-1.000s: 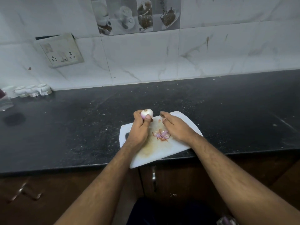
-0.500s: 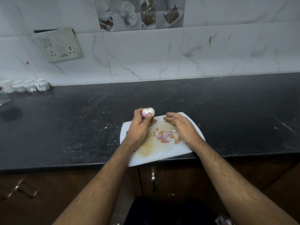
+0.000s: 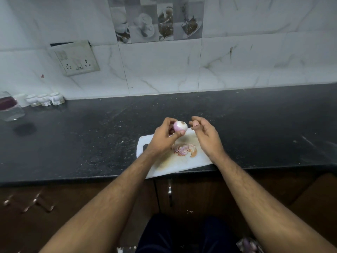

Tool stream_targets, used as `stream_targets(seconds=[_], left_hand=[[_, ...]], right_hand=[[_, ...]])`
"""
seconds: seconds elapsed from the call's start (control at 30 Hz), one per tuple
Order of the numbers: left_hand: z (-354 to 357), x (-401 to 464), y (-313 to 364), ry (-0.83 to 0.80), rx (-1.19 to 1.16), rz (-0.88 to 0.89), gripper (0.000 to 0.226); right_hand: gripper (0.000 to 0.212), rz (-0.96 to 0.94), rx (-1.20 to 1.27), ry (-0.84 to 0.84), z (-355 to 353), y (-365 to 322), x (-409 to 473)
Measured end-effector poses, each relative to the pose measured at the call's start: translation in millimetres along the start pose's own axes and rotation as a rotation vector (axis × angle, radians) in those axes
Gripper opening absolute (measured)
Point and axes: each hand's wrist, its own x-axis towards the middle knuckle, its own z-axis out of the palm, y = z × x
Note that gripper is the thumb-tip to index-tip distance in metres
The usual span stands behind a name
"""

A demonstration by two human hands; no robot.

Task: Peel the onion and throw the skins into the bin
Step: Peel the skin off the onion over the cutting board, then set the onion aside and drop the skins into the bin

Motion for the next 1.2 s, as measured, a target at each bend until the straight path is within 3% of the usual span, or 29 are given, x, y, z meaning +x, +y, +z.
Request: stream_targets(seconds=[0.13, 0.33, 0.5, 0.6, 1.0, 1.07, 1.2], left_hand=[[17, 2, 19, -0.021, 0.024, 0.083, 0.040], [30, -5, 19, -0.054, 0.165, -0.024, 0.071], [21, -14, -12, -0.002, 0.180, -0.132, 0.045], [16, -16, -22, -0.069, 0.127, -0.137, 0.036], [15, -19, -28, -0.017, 0.043, -0.146, 0.033], [15, -19, -28, -0.004, 0.031, -0.151, 0.033], [15, -20, -29, 0.025, -0.014, -0.166, 0.032]], right_hand=[[0.051, -0.030, -0.107, -0.178, -8, -8, 1], [0.056, 0.042, -0.271, -0.038, -20, 0, 1], [0.055, 0.068, -0.472, -0.064, -14, 20, 8], [0.051, 0.064, -0.497, -0.080, -7, 24, 18], [0.076, 0.072, -0.396, -0.037, 1, 41, 26], [0.069, 0.040, -0.385, 0.006, -1, 36, 23], [0.027, -0.120, -0.331, 0.214, -4, 16, 1]])
